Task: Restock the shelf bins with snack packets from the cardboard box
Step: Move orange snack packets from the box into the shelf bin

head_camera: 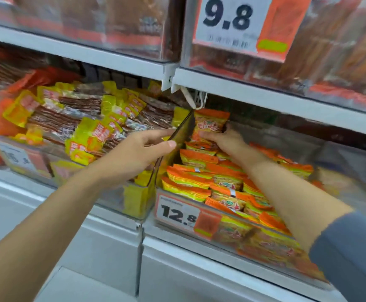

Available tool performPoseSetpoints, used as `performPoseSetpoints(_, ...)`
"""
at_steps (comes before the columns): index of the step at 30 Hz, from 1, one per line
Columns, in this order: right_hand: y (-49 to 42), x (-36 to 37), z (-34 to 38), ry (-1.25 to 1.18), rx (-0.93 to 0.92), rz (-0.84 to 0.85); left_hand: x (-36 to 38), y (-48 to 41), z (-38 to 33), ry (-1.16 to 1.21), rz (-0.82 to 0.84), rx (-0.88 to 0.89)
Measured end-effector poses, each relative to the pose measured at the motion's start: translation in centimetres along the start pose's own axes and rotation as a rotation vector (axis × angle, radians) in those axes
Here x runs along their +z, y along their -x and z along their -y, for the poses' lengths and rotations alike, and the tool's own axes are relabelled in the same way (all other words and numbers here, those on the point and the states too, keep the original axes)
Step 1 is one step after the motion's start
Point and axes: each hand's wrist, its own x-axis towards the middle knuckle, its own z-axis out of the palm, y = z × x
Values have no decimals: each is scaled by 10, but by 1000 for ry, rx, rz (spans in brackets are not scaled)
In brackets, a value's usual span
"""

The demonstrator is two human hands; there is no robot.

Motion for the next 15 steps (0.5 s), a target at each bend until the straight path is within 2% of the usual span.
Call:
performPoseSetpoints(3, 0, 5, -1, 32, -56, -50, 0, 2, -1, 17, 14, 17)
performPoseSetpoints(7, 0, 4, -3, -38, -41, -61, 3, 4, -2, -23, -24, 41)
performPoseSetpoints(15, -1, 8, -13, 146, -196, -87, 4, 5, -4, -41, -53, 53)
